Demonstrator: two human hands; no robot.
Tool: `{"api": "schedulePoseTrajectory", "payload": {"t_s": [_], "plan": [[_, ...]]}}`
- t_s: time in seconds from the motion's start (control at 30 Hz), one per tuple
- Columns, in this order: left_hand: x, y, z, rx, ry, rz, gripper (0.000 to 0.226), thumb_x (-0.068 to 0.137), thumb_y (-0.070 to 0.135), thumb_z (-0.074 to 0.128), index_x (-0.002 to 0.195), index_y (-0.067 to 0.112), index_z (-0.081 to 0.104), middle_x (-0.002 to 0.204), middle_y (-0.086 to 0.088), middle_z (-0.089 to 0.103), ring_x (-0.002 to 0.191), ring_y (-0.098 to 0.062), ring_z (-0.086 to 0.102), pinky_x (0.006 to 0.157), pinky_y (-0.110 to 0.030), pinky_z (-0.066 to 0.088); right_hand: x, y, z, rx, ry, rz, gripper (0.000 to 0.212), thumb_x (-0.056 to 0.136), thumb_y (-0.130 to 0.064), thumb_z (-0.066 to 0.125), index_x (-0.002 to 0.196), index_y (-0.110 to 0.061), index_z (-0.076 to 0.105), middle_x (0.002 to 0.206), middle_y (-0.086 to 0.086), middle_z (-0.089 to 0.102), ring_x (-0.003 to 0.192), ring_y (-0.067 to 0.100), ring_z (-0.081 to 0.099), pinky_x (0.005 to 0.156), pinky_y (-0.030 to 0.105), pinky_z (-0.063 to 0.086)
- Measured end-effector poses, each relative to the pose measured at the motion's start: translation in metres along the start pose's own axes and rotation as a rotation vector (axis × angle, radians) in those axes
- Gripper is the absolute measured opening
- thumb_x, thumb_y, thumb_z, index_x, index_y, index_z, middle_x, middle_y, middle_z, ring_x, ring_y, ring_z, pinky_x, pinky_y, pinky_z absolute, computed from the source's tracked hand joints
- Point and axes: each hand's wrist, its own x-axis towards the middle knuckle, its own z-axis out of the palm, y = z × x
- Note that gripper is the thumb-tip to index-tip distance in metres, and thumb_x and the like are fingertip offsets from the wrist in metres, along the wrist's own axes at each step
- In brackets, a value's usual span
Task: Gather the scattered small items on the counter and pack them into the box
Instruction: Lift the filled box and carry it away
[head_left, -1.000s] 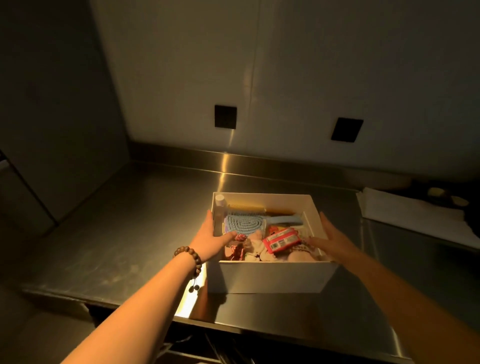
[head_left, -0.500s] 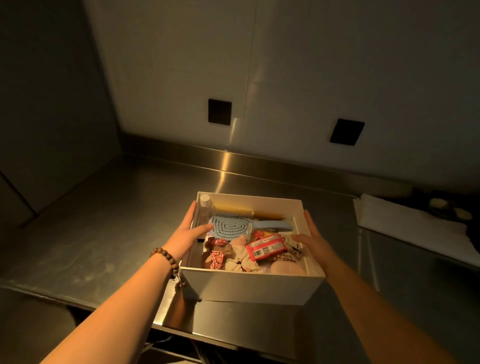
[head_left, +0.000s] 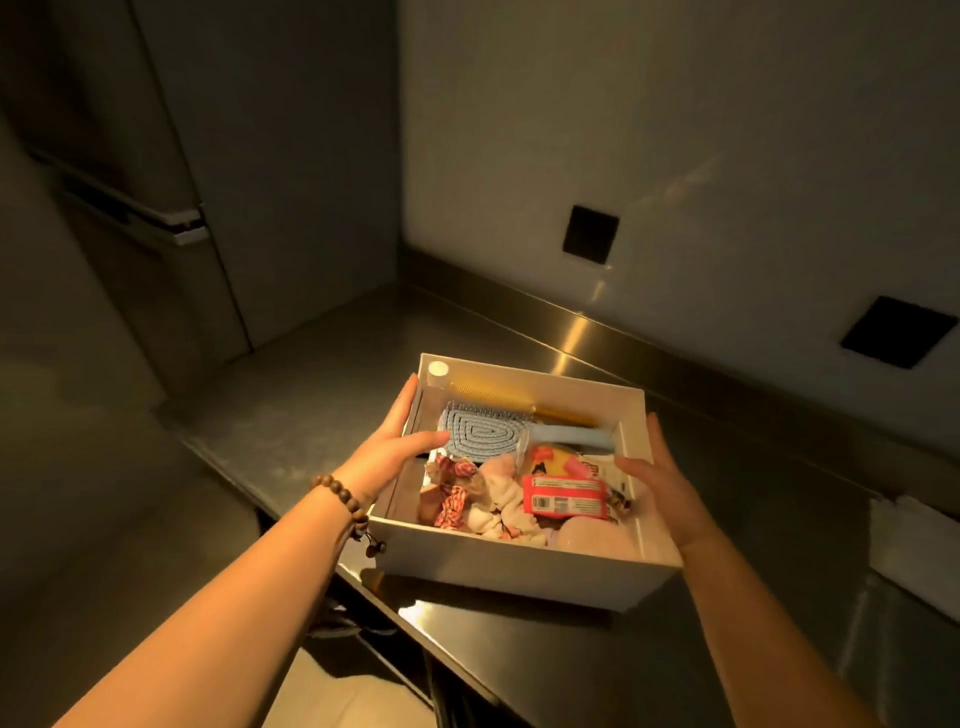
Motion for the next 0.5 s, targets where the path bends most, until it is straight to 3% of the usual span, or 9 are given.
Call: {"api": "schedulePoseTrajectory", "payload": {"t_s": [0.1, 0.17, 0.27, 0.33, 0.4, 0.5], "plan": [[-0.022, -0.007, -0.051, -0.021, 0.132, -0.006, 0.089, 0.079, 0.036, 0.067, 0.141, 0.051, 0.006, 0.153, 0.011, 0.014, 0.124, -0.005, 0.021, 0.101, -0.034, 0.018, 0.021, -0.014, 0.053, -0.031, -0.129, -0.035, 0.070, 0.093, -0.023, 0.054, 0.140, -0.057, 0.015, 0.106, -0.019, 0.049, 0.089, 0.014, 0.062, 0.048, 0.023, 0.054], [-0.042, -0.015, -0.090, -0.020, 0.216, -0.013, 0.084, 0.083, 0.032, 0.063, 0.141, 0.052, 0.005, 0.151, 0.011, 0.017, 0.116, -0.002, 0.025, 0.097, -0.033, 0.019, 0.036, -0.023, 0.100, -0.041, -0.244, -0.053, 0.068, 0.094, -0.023, 0.054, 0.138, -0.059, 0.017, 0.112, -0.019, 0.047, 0.093, 0.013, 0.060, 0.053, 0.025, 0.055], [-0.079, -0.024, -0.154, -0.008, 0.333, -0.039, 0.087, 0.082, 0.037, 0.064, 0.141, 0.051, 0.002, 0.149, 0.010, 0.021, 0.112, 0.001, 0.032, 0.095, -0.032, 0.023, 0.047, -0.036, 0.185, -0.145, -0.383, -0.115, 0.062, 0.091, -0.031, 0.056, 0.126, -0.063, 0.015, 0.119, -0.025, 0.034, 0.088, -0.002, 0.048, 0.056, 0.011, 0.047], [-0.106, -0.030, -0.197, -0.014, 0.421, -0.051, 0.090, 0.079, 0.042, 0.066, 0.141, 0.050, 0.002, 0.148, 0.011, 0.021, 0.107, 0.007, 0.036, 0.095, -0.031, 0.025, 0.052, -0.040, 0.246, -0.198, -0.473, -0.130, 0.067, 0.091, -0.036, 0.056, 0.131, -0.061, 0.009, 0.131, -0.022, 0.030, 0.087, -0.003, 0.046, 0.059, 0.009, 0.043], [-0.130, -0.038, -0.240, -0.004, 0.516, -0.049, 0.091, 0.075, 0.047, 0.066, 0.140, 0.049, 0.002, 0.151, 0.011, 0.017, 0.121, 0.000, 0.033, 0.105, -0.036, 0.022, 0.058, -0.041, 0.306, -0.221, -0.548, -0.133, 0.072, 0.091, -0.037, 0.056, 0.140, -0.056, 0.006, 0.148, -0.014, 0.025, 0.089, 0.002, 0.047, 0.055, 0.011, 0.045], [-0.160, -0.051, -0.300, 0.027, 0.622, -0.053, 0.084, 0.076, 0.050, 0.065, 0.132, 0.054, 0.004, 0.155, 0.010, 0.008, 0.138, -0.014, 0.016, 0.112, -0.046, 0.012, 0.062, -0.046, 0.390, -0.231, -0.632, -0.135, 0.072, 0.091, -0.039, 0.055, 0.142, -0.054, 0.006, 0.155, -0.006, 0.023, 0.089, 0.002, 0.048, 0.050, 0.012, 0.048]]}}
